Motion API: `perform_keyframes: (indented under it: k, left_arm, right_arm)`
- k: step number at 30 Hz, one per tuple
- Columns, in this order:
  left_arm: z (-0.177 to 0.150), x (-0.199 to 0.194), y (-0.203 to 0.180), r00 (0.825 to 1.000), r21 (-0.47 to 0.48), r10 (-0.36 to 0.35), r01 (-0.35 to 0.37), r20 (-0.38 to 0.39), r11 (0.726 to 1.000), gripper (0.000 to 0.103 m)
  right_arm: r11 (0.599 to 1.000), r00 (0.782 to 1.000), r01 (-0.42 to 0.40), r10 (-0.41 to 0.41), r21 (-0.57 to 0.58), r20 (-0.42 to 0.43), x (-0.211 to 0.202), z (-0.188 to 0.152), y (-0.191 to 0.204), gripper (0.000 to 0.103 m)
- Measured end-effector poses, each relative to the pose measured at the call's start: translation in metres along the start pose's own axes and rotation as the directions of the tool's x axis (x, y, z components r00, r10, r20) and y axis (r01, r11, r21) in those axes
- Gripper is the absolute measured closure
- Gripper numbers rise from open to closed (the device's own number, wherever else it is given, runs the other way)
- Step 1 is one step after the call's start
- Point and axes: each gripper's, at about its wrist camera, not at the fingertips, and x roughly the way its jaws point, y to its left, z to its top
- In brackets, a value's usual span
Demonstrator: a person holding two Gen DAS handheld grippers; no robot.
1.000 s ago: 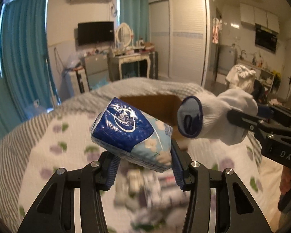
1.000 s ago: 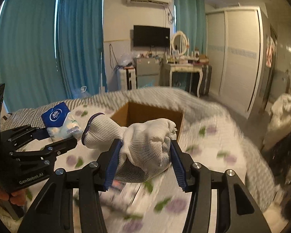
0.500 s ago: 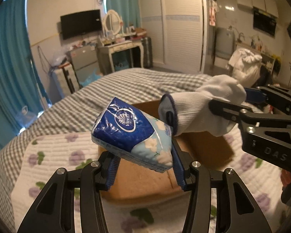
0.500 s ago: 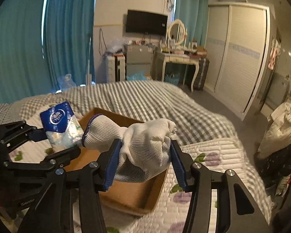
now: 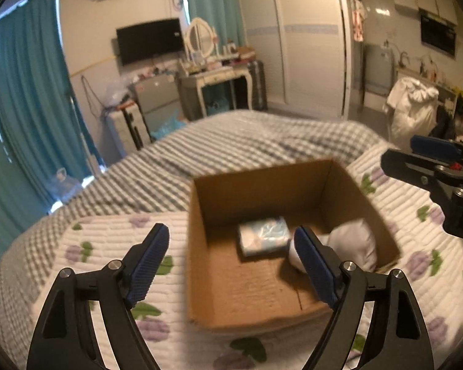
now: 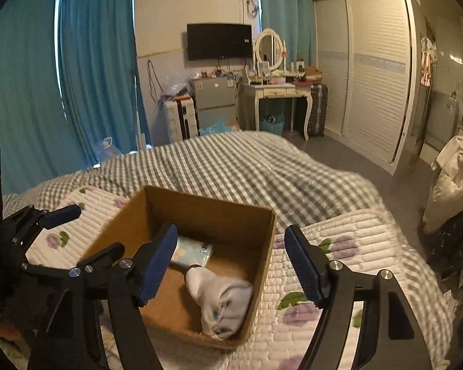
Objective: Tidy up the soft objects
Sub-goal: 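Carry the sock and tissue pack to the box and open both grippers, then grasp the cream lace cloth with the left gripper while the right grasps a white fluffy toy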
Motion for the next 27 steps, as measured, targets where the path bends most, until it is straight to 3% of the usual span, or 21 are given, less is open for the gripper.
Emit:
perform_keyframes:
  k: [5, 7, 9, 15, 18, 22, 27]
  left_arm:
    - [0.012, -0.091, 0.005, 0.990, -0.016, 0.046, -0.044, 0.134, 0.999, 0.018]
    - [0.014, -0.140, 0.006, 0.976, -0.025, 0.064, -0.060, 0.209, 0.998, 0.018]
    - [0.013, -0.181, 0.007, 0.962, -0.036, 0.082, -0.075, 0.262, 0.997, 0.005]
    - [-0.003, -0.264, 0.015, 0.927, -0.039, 0.091, -0.082, 0.363, 0.996, 0.004]
    - [-0.021, -0.284, 0.016, 0.932, -0.034, 0.083, -0.076, 0.354, 0.997, 0.004]
    - [-0.049, -0.282, 0.018, 0.952, -0.051, 0.081, -0.069, 0.296, 0.996, 0.004]
    - [-0.091, -0.259, 0.026, 0.978, -0.134, 0.088, -0.063, 0.191, 0.989, 0.004]
  right_arm:
    - [0.997, 0.999, 0.019, -0.016, -0.070, 0.043, -0.080, 0.012, 0.014, 0.027]
    - [0.994, 0.998, 0.024, -0.017, -0.107, 0.066, -0.118, 0.015, 0.021, 0.027]
    - [0.991, 0.995, 0.028, -0.015, -0.134, 0.094, -0.157, 0.015, 0.029, 0.026]
    - [0.983, 0.990, 0.021, 0.006, -0.183, 0.144, -0.252, 0.000, 0.050, 0.009]
    - [0.981, 0.988, 0.014, 0.016, -0.192, 0.152, -0.283, -0.014, 0.060, 0.000]
    - [0.974, 0.987, 0.033, 0.003, -0.222, 0.159, -0.300, -0.047, 0.074, 0.000]
    - [0.974, 0.991, 0.030, 0.001, -0.225, 0.135, -0.281, -0.100, 0.088, 0.000]
